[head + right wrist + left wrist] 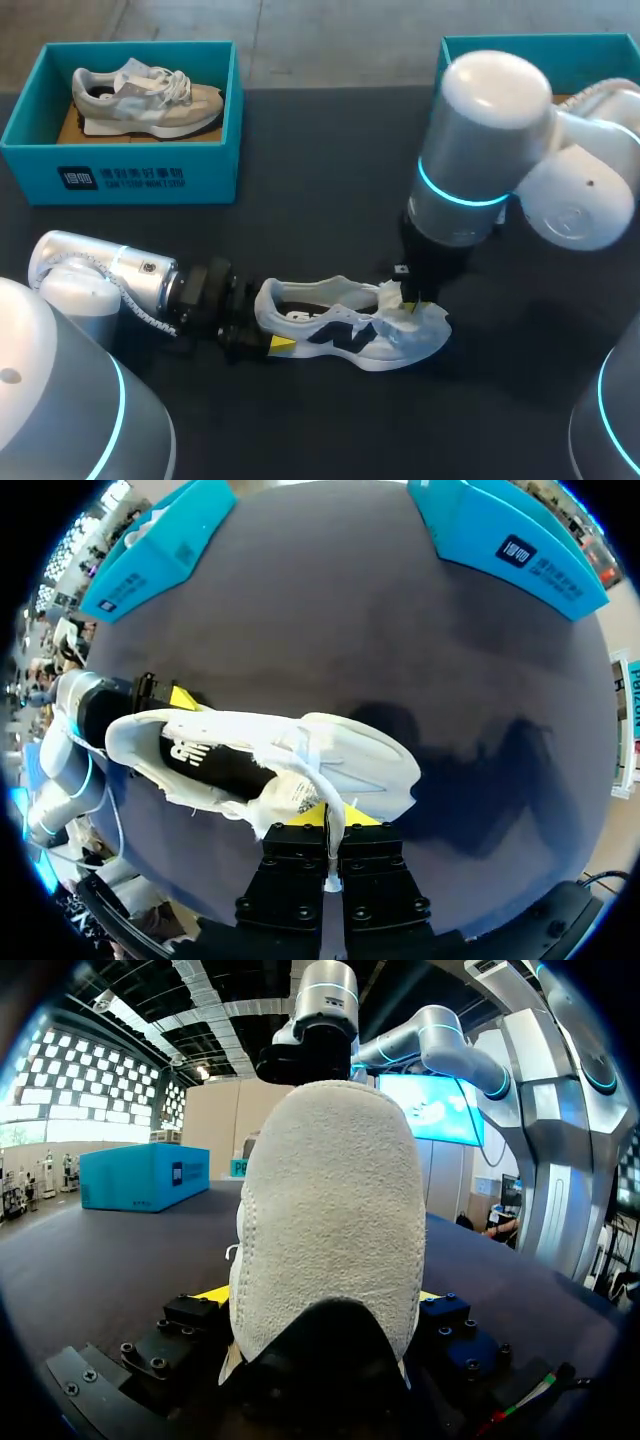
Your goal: Take the shoe out of the shoebox, open the shoe tongue, remove and reinsert the insole, then place the shoe into the shoebox
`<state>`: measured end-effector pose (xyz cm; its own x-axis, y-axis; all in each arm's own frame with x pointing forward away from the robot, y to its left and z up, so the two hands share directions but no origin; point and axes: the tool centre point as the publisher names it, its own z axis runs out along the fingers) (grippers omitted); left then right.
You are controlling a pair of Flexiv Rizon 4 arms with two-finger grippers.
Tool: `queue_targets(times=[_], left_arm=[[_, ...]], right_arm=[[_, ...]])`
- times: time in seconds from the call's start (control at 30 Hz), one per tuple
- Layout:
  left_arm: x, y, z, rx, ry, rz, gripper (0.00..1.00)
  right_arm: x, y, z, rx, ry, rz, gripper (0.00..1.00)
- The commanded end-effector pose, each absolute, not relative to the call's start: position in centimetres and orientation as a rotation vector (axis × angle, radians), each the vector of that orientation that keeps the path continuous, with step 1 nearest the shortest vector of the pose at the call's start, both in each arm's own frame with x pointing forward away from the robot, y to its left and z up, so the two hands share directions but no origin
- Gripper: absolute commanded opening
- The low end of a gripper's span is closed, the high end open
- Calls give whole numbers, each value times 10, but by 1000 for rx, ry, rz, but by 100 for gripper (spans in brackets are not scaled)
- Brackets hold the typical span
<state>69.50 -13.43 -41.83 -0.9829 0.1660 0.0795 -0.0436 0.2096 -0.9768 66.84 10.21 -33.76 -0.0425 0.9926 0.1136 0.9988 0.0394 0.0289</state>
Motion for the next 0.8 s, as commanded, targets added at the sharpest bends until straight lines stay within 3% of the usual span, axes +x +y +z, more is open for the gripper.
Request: queue_targets(times=[0.03,0.1,0.2,0.23,0.27,0.3,0.8], left_arm=[[695,-133,-420,-119,-2307,1871,0],[695,-133,-420,-119,-2307,1871,0],[695,-133,-420,-119,-2307,1871,0],[695,-133,-420,-119,-2307,1871,0],[695,-133,-420,-119,-2307,1871,0],[695,-133,-420,-119,-2307,1871,0],[695,-133,-420,-119,-2307,1871,0]], right_arm=[[662,97,-345,-2010,-2090,-395,4],[660,97,-345,-2014,-2083,-411,15],[658,97,-343,-2024,-2075,-414,44],[657,97,-341,-2028,-2074,-414,49],[656,97,-340,-2034,-2074,-414,62],[655,97,-338,-2042,-2074,-411,99],[654,118,-279,-2015,-2248,-253,100]])
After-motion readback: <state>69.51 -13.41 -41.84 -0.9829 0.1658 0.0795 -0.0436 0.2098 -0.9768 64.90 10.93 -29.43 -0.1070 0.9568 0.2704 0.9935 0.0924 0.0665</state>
